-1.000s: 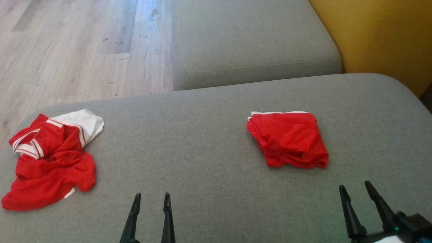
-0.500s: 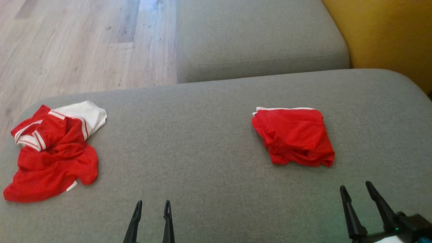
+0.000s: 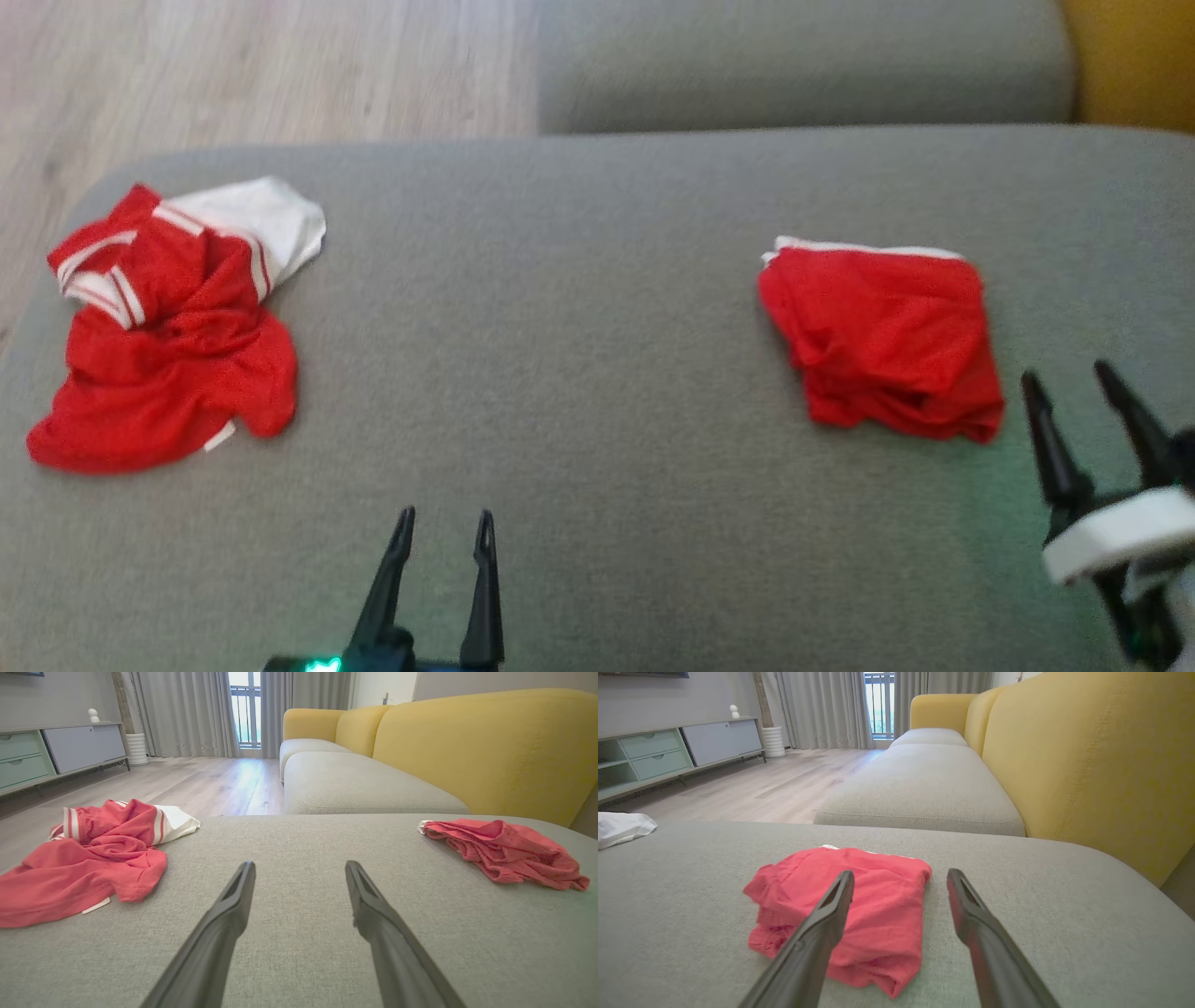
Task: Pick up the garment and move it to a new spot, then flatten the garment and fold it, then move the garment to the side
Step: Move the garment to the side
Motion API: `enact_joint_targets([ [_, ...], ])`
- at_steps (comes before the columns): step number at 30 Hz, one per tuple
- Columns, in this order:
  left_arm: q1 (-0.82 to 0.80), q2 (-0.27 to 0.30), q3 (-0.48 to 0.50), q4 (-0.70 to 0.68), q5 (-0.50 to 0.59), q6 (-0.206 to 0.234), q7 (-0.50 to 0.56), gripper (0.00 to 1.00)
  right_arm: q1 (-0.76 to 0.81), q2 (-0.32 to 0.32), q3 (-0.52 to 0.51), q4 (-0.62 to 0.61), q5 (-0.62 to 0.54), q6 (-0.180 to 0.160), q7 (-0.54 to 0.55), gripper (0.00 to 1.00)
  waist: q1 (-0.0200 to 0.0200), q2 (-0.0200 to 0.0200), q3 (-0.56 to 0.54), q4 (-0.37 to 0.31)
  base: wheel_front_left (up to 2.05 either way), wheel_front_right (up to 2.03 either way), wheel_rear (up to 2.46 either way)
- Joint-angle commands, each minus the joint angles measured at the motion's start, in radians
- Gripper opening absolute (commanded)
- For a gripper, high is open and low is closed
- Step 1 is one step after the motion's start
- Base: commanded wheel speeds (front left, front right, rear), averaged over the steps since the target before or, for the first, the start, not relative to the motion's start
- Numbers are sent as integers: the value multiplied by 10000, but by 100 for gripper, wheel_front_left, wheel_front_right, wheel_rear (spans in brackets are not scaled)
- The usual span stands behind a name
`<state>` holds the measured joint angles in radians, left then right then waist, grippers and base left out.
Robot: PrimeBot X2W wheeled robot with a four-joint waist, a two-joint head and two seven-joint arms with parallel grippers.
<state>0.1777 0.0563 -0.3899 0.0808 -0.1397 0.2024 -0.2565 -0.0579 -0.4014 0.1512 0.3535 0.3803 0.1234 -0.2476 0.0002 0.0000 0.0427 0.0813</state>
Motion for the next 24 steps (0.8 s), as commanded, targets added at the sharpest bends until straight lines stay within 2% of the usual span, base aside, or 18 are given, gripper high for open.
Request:
enact_joint_targets([
  [1,-599,-61,198,-261,53,33,-53,100,-760,-584,405,168,572,73,87,100,-2,0,497,335,0,0,0],
  [8,-1124,-61,32,-224,82,119,-53,100,-2359,-1623,1550,1396,3720,73,2063,100,-2,0,1230,618,0,0,0],
  [13,-1419,-61,-186,-156,-18,228,-53,100,-3102,-2030,1971,2098,5258,73,3031,100,-2,0,1699,740,0,0,0],
  [16,-1581,-61,-331,-100,-82,291,-53,100,-3462,-2131,2202,2446,5899,73,3289,100,-2,0,1850,782,0,0,0],
  [22,-1768,-61,-472,42,-164,351,-53,100,-3808,-2166,3032,2905,6412,73,3849,100,-2,0,1908,808,0,0,0],
  [23,-1794,-61,-485,73,-168,363,-53,100,-3846,-2153,3194,2970,6504,73,3941,83,-2,0,1900,802,0,0,0],
  [24,-1819,-61,-496,95,-168,376,-53,100,-3881,-2155,3357,3007,6582,73,4010,48,-2,0,1891,795,0,0,0],
])
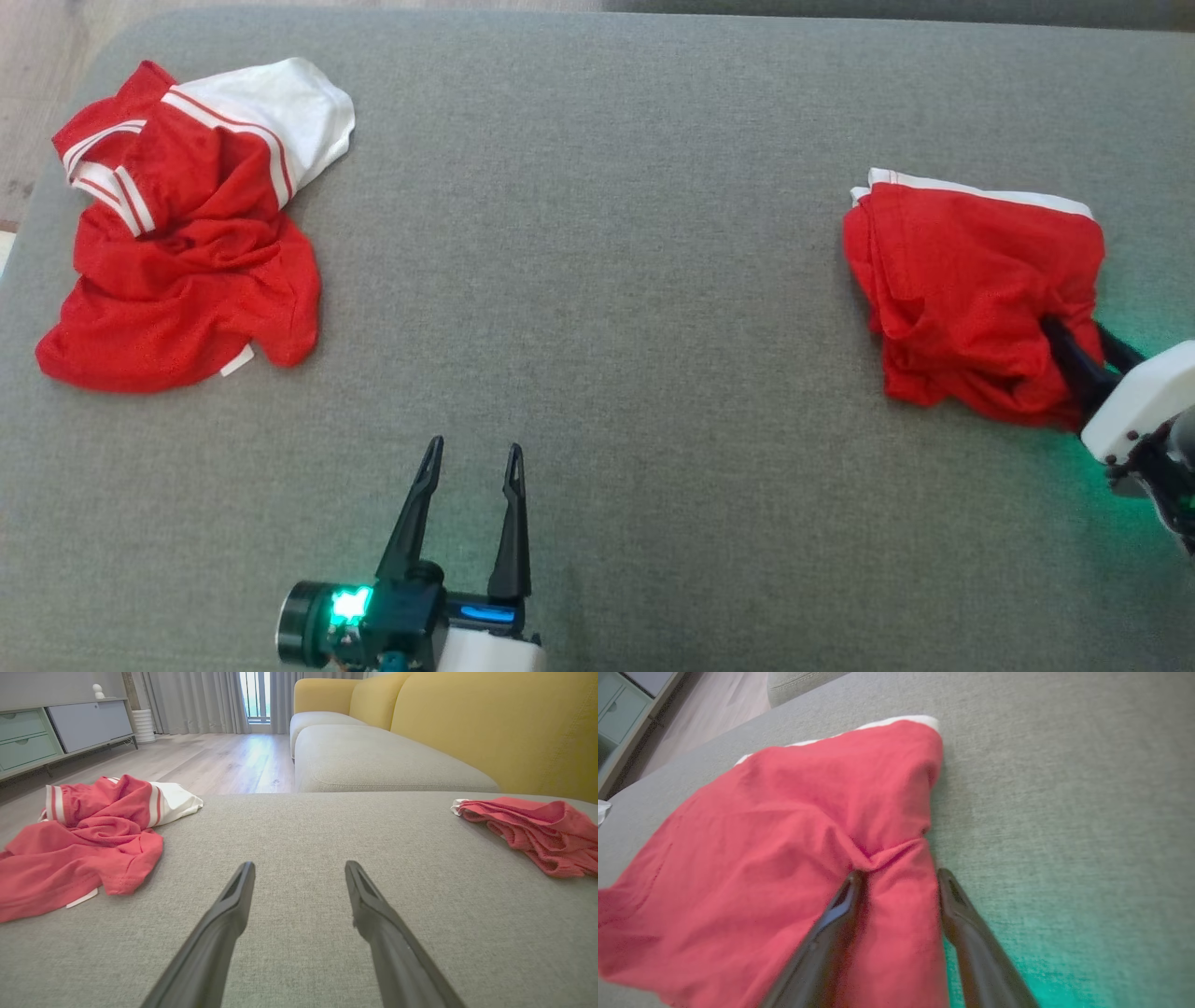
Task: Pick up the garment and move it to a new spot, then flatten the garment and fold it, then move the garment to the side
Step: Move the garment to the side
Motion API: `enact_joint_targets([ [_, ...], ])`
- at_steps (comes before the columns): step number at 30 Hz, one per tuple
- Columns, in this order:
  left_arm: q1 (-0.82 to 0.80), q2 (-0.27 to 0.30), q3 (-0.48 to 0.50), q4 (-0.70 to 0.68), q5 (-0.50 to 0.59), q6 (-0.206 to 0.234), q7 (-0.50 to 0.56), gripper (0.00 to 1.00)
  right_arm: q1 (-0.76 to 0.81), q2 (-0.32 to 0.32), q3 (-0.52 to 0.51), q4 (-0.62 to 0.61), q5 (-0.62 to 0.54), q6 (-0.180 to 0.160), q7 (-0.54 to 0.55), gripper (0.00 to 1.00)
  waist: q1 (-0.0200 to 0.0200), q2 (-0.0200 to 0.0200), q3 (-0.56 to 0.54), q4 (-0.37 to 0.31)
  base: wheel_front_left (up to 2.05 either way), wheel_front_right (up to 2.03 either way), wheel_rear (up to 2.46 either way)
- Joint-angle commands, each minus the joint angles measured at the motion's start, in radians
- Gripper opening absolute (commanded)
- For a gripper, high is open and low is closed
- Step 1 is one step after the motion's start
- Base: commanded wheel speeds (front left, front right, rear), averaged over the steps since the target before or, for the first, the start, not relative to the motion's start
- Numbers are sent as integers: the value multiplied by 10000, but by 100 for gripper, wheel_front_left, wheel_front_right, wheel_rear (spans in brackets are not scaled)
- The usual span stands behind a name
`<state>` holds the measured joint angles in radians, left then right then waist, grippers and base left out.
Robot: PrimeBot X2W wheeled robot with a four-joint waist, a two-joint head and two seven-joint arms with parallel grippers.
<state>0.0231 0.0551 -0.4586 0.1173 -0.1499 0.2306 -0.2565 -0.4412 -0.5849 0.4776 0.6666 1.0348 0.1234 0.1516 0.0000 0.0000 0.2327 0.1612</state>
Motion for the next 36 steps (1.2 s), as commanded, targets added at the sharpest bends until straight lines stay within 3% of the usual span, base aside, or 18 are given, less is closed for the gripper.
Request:
enact_joint_targets([
  [1,-297,-49,183,-251,-67,105,-53,100,-79,-341,236,-112,113,73,31,23,0,0,-24,-12,0,0,0],
  [2,-314,-49,181,-238,-70,119,-53,100,-105,-382,348,-102,197,73,-1,0,0,0,-41,-28,0,0,0],
  [9,-310,-49,262,-315,-79,161,-53,100,-412,-1305,938,-10,-26,73,-907,0,0,0,85,-507,0,0,0],
  [17,-928,-49,244,-472,140,72,-53,100,-1460,-3315,997,386,-1004,73,-1547,0,0,0,1325,-1438,0,0,0],
  [26,-1754,-49,386,-457,560,-148,-53,100,-2761,-4225,522,1387,-1945,73,-2233,0,0,0,2405,-1880,0,0,0],
  [27,-1820,-49,395,-438,583,-179,-53,100,-2942,-4235,434,1619,-2139,73,-2356,35,0,0,2443,-1890,0,0,0],
  [28,-1875,-49,397,-417,593,-200,-53,100,-3146,-4229,339,1868,-2415,73,-2578,100,0,0,2467,-1894,0,0,0],
  [31,-1994,-49,357,-338,555,-248,-53,100,-3702,-3919,82,2609,-3369,73,-3394,100,0,0,2353,-1873,0,0,0],
  [36,-1850,-49,228,-209,306,-240,-53,100,-3765,-2481,-108,3517,-4264,73,-3831,100,0,0,1579,-1761,0,0,0],
])
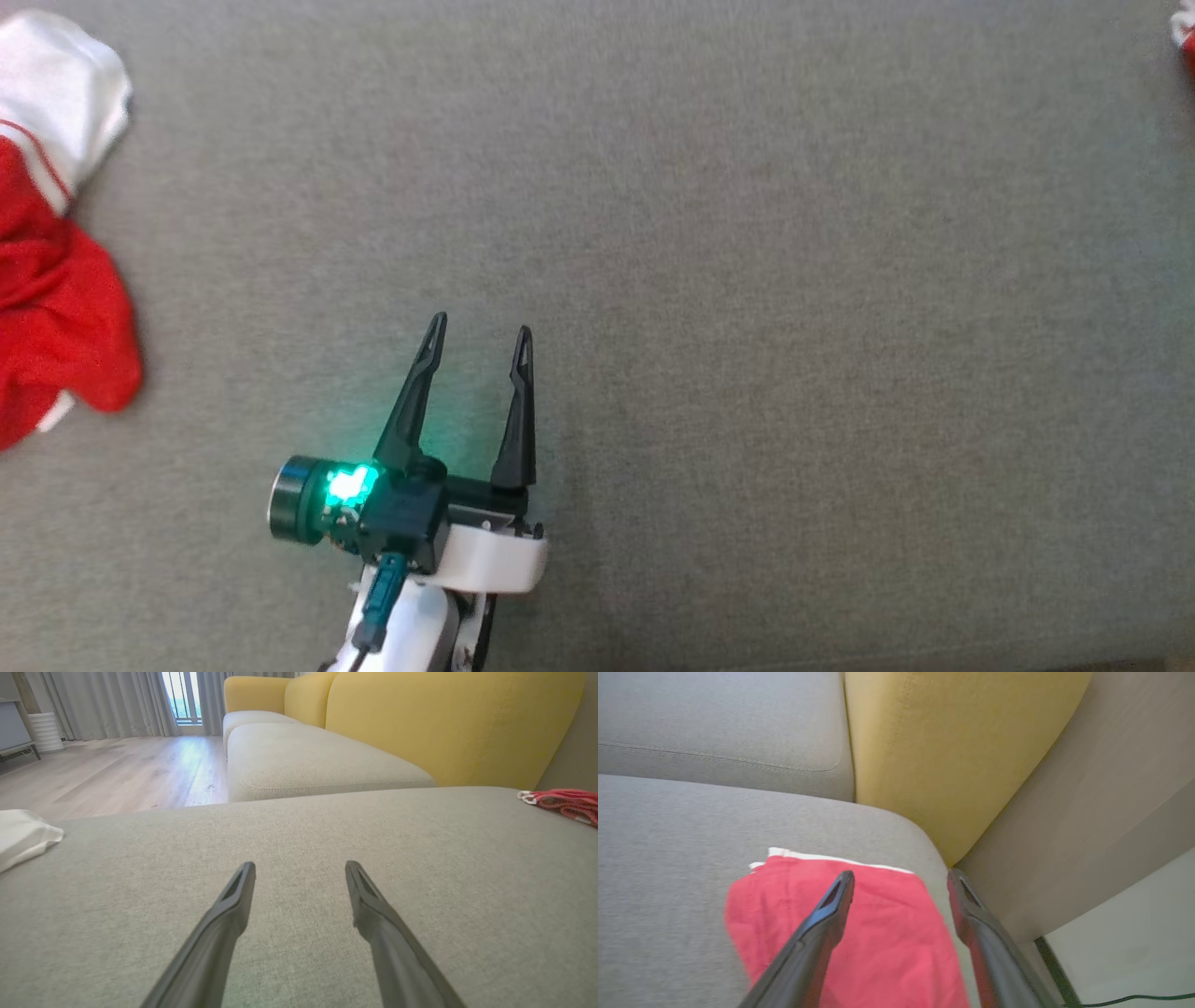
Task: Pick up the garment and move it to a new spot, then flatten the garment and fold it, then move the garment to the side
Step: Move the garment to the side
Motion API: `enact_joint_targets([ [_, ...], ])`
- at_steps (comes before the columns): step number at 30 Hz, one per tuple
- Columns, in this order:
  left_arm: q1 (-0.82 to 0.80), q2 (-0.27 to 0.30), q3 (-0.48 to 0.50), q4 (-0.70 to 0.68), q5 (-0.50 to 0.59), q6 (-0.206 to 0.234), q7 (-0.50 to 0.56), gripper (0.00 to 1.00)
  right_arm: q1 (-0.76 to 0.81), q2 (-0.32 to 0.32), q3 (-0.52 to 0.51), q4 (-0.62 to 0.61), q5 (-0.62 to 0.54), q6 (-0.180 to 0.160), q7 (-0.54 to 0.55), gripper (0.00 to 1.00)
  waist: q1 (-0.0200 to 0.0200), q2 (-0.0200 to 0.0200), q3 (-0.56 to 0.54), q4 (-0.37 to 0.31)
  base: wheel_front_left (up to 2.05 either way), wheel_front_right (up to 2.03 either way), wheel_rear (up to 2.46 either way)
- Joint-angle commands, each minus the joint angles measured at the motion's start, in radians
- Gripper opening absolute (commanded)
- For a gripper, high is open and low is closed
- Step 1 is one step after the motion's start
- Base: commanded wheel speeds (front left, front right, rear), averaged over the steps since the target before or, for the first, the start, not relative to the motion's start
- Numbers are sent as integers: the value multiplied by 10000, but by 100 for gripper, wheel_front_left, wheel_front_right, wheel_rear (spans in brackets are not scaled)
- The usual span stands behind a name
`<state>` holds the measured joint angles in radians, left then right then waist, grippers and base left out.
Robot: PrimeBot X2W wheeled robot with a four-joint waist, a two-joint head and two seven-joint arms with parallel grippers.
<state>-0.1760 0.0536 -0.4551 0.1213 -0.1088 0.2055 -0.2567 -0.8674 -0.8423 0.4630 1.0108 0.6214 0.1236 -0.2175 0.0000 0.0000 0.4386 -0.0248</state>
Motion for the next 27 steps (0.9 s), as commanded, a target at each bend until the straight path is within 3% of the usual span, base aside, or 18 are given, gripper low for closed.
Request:
enact_joint_targets([
  [1,140,-34,194,-250,-105,11,-51,100,497,93,38,76,-130,71,-140,100,0,0,-479,99,0,0,0],
  [5,446,-34,128,-169,-316,42,-51,100,1222,1247,-41,519,49,71,-123,100,0,0,-1277,267,0,0,0],
  [9,795,-34,159,-154,-479,58,-51,100,2246,2179,-148,382,931,71,34,100,0,0,-2073,468,0,0,0],
  [18,1960,-34,382,-200,-818,57,-51,100,4162,2981,477,-1381,1776,71,-234,100,0,0,-3804,525,0,0,0],
  [23,2650,-34,540,-338,-1022,140,-51,100,5290,3422,518,-2779,1395,71,-427,100,0,0,-4704,571,0,0,0],
  [27,2885,-34,817,-425,-1070,234,-51,100,6272,3839,-514,-4419,57,71,-437,100,0,0,-5047,616,0,0,0],
])
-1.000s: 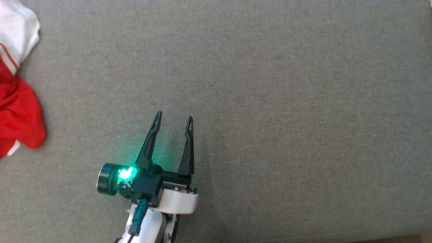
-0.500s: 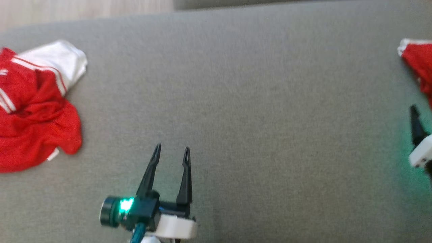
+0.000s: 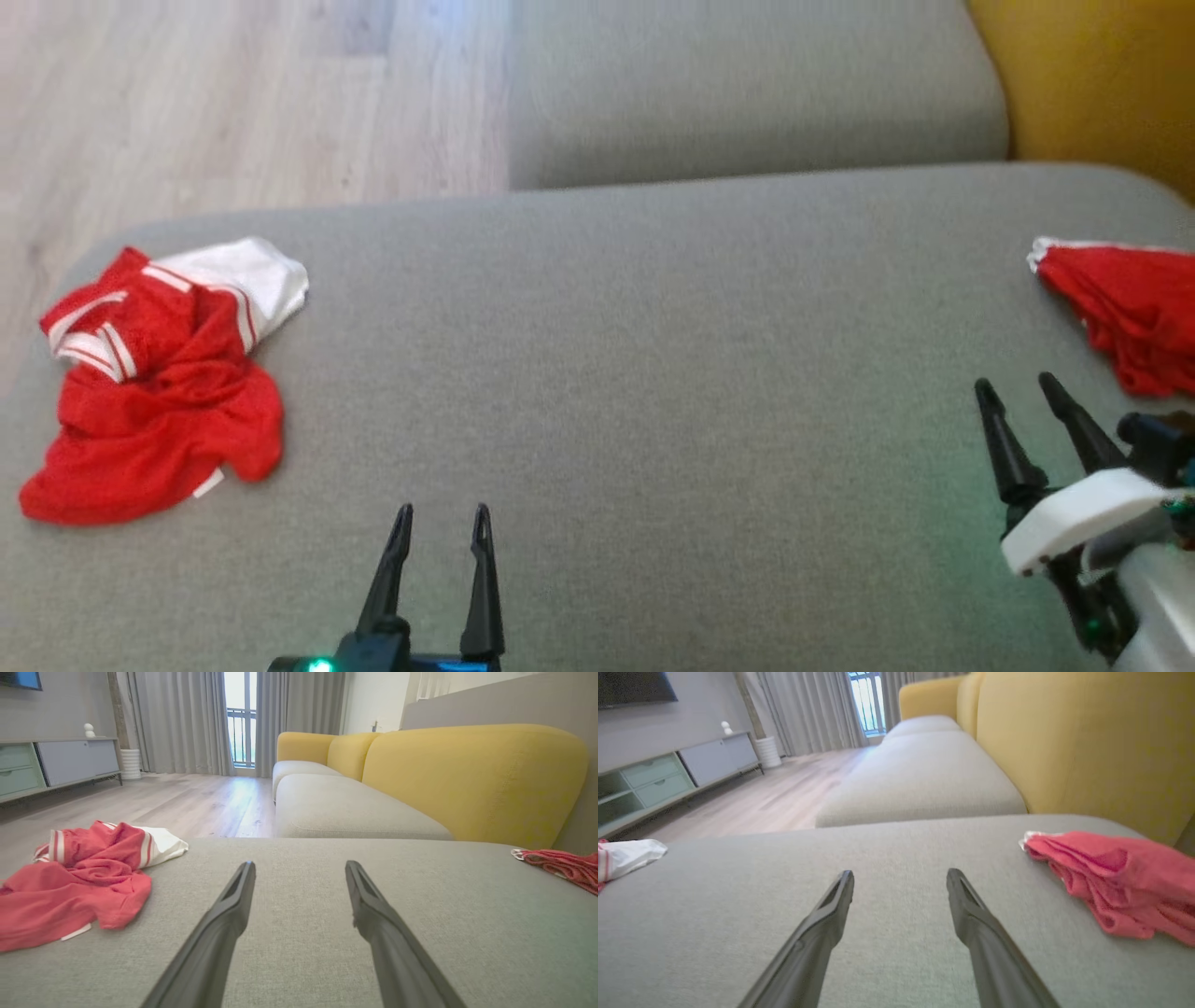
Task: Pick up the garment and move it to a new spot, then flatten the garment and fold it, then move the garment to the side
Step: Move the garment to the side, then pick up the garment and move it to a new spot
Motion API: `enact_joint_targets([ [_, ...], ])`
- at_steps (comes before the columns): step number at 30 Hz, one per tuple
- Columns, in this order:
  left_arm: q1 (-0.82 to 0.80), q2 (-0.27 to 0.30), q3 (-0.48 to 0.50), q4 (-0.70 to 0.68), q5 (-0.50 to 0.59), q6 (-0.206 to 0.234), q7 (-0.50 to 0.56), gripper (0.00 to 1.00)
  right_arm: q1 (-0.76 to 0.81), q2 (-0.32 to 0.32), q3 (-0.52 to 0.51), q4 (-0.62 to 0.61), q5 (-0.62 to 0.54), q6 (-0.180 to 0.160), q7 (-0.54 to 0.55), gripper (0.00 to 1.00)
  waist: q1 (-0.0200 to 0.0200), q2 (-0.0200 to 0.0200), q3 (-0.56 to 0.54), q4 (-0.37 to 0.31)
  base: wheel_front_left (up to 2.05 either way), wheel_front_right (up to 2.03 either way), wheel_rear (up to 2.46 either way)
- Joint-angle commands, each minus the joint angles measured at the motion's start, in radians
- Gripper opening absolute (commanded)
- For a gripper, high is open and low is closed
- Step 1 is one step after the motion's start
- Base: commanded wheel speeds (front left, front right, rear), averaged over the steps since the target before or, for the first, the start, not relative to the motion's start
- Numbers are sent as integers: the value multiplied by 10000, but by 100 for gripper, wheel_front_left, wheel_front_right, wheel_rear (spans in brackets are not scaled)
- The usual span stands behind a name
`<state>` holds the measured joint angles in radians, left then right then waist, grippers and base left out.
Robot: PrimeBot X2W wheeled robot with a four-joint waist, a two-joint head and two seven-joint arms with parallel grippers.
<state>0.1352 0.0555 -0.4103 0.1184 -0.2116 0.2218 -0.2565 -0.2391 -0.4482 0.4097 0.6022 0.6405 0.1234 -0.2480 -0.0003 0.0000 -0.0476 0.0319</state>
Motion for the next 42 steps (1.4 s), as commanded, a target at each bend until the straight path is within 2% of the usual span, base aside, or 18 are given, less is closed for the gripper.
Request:
enact_joint_targets([
  [1,-181,-53,424,-410,-43,76,-53,100,334,90,-306,-805,-500,73,-133,100,3,0,-261,61,0,0,0],
  [9,259,-53,778,-596,-136,79,-53,100,3116,1706,-2419,-4019,-3083,73,-136,100,3,0,-737,0,0,0,0],
  [15,510,-53,865,-762,150,-79,-53,100,4408,2446,-2962,-5059,-3814,73,-136,100,3,0,-909,-60,0,0,0],
  [22,727,-53,939,-725,176,-168,-53,100,4898,2572,-2901,-5255,-3832,73,-137,100,3,0,-1053,-93,0,0,0],
  [42,836,-53,985,-517,169,-329,-53,100,5028,2560,-2731,-5132,-3827,73,-137,100,3,0,-1212,117,0,0,0],
])
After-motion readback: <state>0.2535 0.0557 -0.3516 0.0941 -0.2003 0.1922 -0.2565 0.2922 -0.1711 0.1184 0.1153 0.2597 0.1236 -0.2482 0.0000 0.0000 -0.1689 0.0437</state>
